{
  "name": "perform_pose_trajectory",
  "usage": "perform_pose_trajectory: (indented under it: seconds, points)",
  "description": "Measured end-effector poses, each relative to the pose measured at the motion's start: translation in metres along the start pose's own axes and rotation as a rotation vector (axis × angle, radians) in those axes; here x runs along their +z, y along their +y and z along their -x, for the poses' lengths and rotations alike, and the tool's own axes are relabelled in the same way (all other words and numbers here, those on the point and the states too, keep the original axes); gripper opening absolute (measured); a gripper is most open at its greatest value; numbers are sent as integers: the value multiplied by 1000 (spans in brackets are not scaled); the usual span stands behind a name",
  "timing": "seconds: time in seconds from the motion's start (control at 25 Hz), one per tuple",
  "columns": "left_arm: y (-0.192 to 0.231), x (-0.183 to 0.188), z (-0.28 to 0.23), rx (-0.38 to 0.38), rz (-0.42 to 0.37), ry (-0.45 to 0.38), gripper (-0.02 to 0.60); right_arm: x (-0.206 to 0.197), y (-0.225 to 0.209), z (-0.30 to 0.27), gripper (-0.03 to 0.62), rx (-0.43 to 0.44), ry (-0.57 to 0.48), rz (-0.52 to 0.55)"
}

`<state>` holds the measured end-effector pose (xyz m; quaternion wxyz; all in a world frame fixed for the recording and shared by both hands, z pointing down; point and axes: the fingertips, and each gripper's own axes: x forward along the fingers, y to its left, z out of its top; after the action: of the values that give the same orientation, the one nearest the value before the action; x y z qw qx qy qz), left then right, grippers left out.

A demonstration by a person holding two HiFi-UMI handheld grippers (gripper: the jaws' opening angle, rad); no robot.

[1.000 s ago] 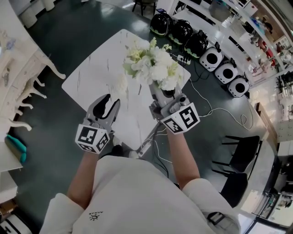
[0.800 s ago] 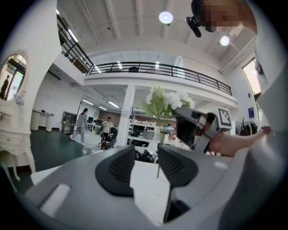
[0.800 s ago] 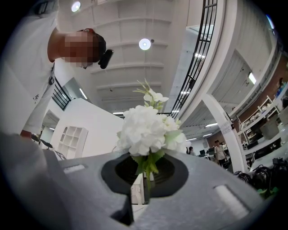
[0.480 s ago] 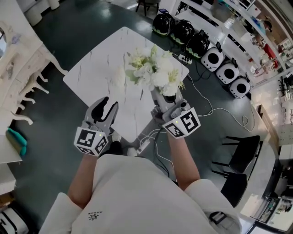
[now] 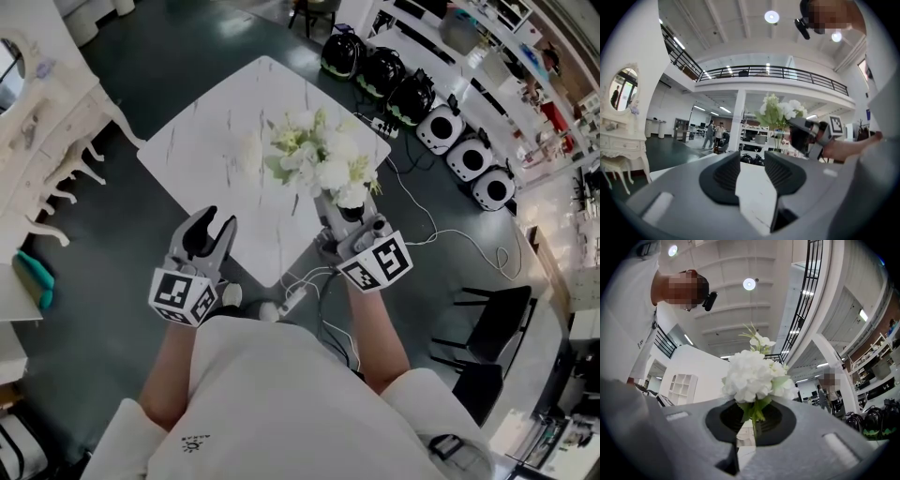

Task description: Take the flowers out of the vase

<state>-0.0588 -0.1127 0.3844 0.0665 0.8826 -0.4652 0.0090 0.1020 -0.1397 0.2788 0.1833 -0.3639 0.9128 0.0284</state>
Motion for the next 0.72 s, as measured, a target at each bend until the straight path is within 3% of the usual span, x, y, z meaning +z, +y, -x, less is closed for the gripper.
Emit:
perform_pose_trajectory:
  seconds: [0.24, 0.72]
  points:
    - [16, -16, 28, -11, -11, -15, 155, -18, 33, 7, 29, -12, 3, 12]
    - [40, 1, 30, -99, -31, -3, 143, -21, 48, 9, 29, -107, 23, 19]
